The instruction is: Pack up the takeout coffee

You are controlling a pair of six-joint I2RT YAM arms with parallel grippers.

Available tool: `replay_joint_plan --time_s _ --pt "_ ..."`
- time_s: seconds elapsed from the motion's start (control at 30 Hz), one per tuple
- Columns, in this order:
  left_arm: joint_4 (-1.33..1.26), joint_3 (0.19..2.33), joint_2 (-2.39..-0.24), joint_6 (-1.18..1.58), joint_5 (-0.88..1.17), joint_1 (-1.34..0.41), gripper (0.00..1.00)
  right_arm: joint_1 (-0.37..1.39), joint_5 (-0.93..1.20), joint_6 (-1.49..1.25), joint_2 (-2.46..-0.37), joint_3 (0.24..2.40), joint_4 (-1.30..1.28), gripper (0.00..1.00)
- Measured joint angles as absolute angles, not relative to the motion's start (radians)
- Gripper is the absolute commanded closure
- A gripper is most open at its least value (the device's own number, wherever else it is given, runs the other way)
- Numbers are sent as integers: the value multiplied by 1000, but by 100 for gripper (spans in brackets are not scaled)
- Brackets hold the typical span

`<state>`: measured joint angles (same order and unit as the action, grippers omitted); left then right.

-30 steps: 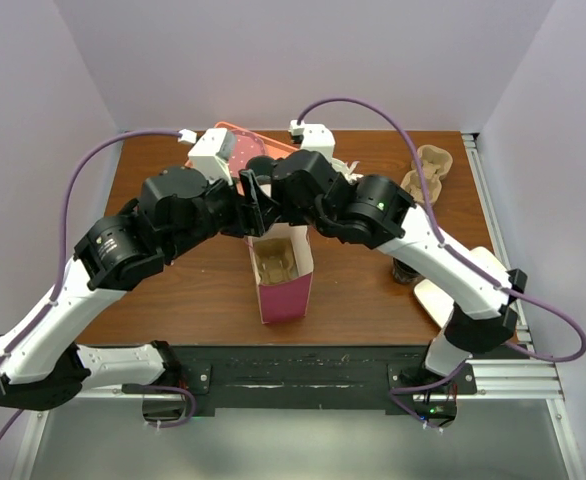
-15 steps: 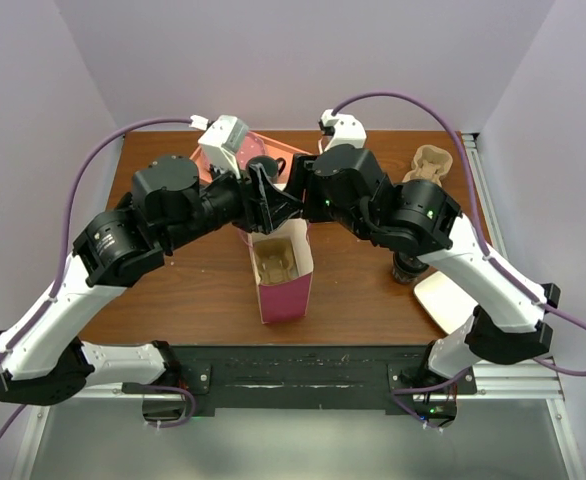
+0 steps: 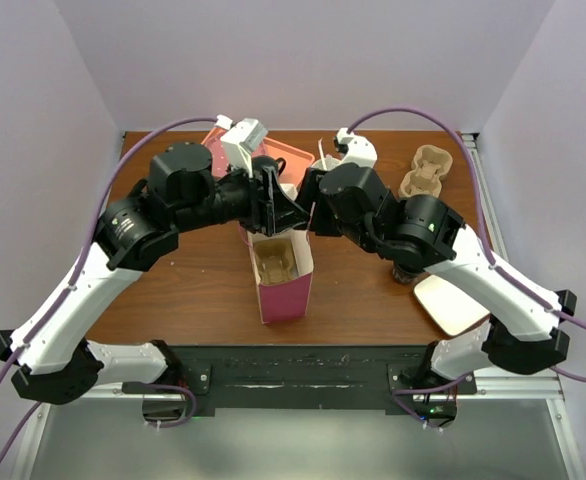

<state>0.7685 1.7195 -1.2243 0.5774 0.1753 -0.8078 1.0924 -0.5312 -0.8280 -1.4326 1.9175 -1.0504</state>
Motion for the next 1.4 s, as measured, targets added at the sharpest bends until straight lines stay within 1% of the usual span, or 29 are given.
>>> replay_joint_plan --time_s 0.13,0.23,0.33,0.4,0.5,0.67,0.87,1.0,1.07,1.13,1.3,1.4 --pt "816 1724 -1252 555 252 -782 44 1090 -502 -864 -1373 1792 -992 37" --pt "851 1759 -1280 539 287 -762 44 1085 -505 -873 -1365 1774 -983 37" --pt "877 1786 -1299 530 314 -740 46 1079 -506 -871 -1365 1757 -955 38" --pt "902 1789 -1305 527 328 -725 49 1079 -504 -871 -1365 1727 -929 39" --pt "922 1779 -1309 505 359 -707 49 1078 -503 -879 -1363 1692 -908 39" --pt "793 1689 -1262 468 492 -678 51 1088 -504 -870 -1342 1692 -885 41" --pt "662 1594 -1138 431 614 -615 49 1105 -465 -758 -1334 1717 -773 46" --pt "696 1550 -1076 372 567 -514 47 1113 -445 -706 -1256 1782 -747 44" --pt "722 1546 -1076 353 567 -511 47 1115 -449 -686 -1196 1822 -722 42" --pt "751 1546 -1090 337 540 -514 46 1116 -461 -671 -1169 1883 -717 42" --pt "840 1576 -1134 316 320 -513 46 1115 -525 -655 -1179 2042 -809 40" --pt "852 1656 -1174 299 175 -513 45 1114 -535 -662 -1188 2017 -903 40"
